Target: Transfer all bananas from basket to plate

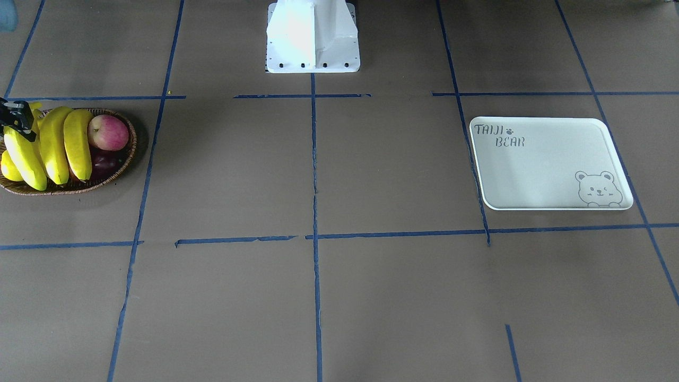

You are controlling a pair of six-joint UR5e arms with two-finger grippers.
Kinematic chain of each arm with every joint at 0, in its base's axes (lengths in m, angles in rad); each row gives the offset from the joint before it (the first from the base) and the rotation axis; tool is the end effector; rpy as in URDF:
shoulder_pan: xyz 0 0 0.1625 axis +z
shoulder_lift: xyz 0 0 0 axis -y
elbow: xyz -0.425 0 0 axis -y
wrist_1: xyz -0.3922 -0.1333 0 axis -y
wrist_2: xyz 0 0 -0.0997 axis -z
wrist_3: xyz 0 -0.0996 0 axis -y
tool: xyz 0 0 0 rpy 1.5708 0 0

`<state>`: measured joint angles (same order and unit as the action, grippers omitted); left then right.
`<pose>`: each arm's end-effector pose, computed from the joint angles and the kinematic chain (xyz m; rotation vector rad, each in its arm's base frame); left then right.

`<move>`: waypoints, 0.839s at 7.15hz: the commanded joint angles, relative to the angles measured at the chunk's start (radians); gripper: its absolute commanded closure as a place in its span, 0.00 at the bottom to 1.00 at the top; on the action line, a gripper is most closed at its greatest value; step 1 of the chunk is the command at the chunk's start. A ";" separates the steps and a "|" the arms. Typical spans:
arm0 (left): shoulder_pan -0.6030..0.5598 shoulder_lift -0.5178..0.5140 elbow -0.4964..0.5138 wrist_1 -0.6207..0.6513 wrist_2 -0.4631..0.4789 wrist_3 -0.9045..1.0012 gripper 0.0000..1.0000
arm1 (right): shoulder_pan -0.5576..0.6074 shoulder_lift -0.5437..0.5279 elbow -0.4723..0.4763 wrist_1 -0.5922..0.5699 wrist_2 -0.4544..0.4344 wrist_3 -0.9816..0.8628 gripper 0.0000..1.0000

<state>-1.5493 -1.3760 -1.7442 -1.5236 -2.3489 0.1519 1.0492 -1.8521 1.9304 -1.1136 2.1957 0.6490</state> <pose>-0.0547 -0.4057 0.6655 -0.0143 0.7810 0.1378 -0.1342 -0.3842 0.5587 0.0947 -0.7934 -0.0467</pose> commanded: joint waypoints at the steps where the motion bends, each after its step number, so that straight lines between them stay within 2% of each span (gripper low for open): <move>1: 0.000 -0.005 -0.001 -0.001 -0.001 0.000 0.00 | 0.027 0.004 0.036 -0.002 0.042 -0.009 0.88; 4: 0.017 -0.009 -0.023 -0.004 -0.003 0.011 0.00 | 0.034 0.037 0.142 0.005 0.085 -0.011 0.91; 5: 0.018 -0.011 -0.023 -0.004 -0.003 0.011 0.00 | 0.035 0.091 0.148 0.005 0.090 0.003 0.93; 6: 0.023 -0.038 -0.028 -0.006 -0.007 0.002 0.00 | 0.034 0.099 0.154 0.006 0.142 -0.008 0.97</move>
<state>-1.5321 -1.3930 -1.7668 -1.5281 -2.3527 0.1602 1.0835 -1.7790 2.0718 -1.1088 2.2954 0.6448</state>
